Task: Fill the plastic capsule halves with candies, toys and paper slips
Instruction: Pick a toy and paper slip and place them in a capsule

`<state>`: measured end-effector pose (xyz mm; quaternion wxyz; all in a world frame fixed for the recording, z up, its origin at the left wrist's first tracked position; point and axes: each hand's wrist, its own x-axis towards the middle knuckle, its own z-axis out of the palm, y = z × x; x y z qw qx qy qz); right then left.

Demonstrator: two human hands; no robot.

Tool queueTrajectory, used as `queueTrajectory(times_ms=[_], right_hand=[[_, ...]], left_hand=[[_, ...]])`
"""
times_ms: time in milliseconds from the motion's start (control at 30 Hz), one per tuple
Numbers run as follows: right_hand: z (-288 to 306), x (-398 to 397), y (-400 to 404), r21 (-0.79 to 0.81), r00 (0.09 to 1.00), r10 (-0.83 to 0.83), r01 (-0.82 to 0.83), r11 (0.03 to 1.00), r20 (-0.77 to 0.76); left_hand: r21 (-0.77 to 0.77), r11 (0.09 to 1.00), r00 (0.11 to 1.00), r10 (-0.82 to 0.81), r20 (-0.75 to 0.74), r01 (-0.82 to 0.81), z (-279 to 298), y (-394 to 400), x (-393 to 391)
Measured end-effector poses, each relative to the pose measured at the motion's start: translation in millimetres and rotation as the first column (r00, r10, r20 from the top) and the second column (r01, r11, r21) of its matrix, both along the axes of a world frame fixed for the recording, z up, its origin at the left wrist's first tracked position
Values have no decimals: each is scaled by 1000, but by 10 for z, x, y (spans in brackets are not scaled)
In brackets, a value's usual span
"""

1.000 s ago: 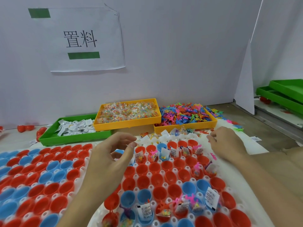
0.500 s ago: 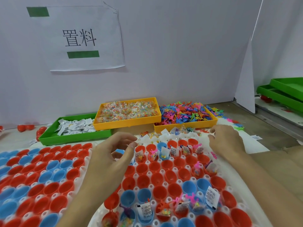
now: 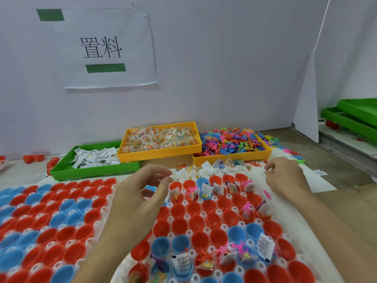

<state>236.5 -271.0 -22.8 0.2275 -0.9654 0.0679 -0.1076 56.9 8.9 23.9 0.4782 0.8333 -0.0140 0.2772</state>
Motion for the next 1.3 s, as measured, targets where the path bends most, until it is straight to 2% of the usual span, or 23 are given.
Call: queueTrajectory(times_ms=[133, 400, 500, 633, 700, 767, 833, 933, 1133, 1300], right_hand=[[30, -43, 15, -109, 999, 38, -37, 993, 0], [3, -39, 27, -72, 1000, 20, -19, 997, 20], [3, -35, 16, -11, 990, 59, -58, 998, 129], [195, -95, -58, 163, 939, 129, -188, 969, 320], [338, -174, -102, 274, 934, 213, -293, 916, 287], [462, -269, -130, 357, 906, 366, -421, 834, 214], [568, -354, -149, 413, 840, 520, -532, 739, 153], [676, -453, -120, 379, 717, 693, -665, 643, 82], [712, -526, -35, 365, 602, 798, -743, 562, -3], [733, -585, -2, 402, 567, 823, -751, 524, -13]], left_hand=[[7, 1000, 1000, 1, -1, -1, -2, 2, -5], [15, 1000, 1000, 5, -1, -5, -3, 0, -1], [8, 1000, 1000, 2, 2, -2, -2, 0, -3], [3, 1000, 1000, -1, 9, 1, 3, -6, -6], [-2, 1000, 1000, -2, 16, 2, 2, -8, -4], [-12, 1000, 1000, -8, 21, 8, -1, -5, -5], [-12, 1000, 1000, -12, 25, 12, 1, -6, -6], [-3, 1000, 1000, -16, 23, 16, 1, -5, -4], [11, 1000, 1000, -14, 19, 14, -18, 3, 4], [19, 1000, 1000, -11, 15, 11, -16, -4, 2]])
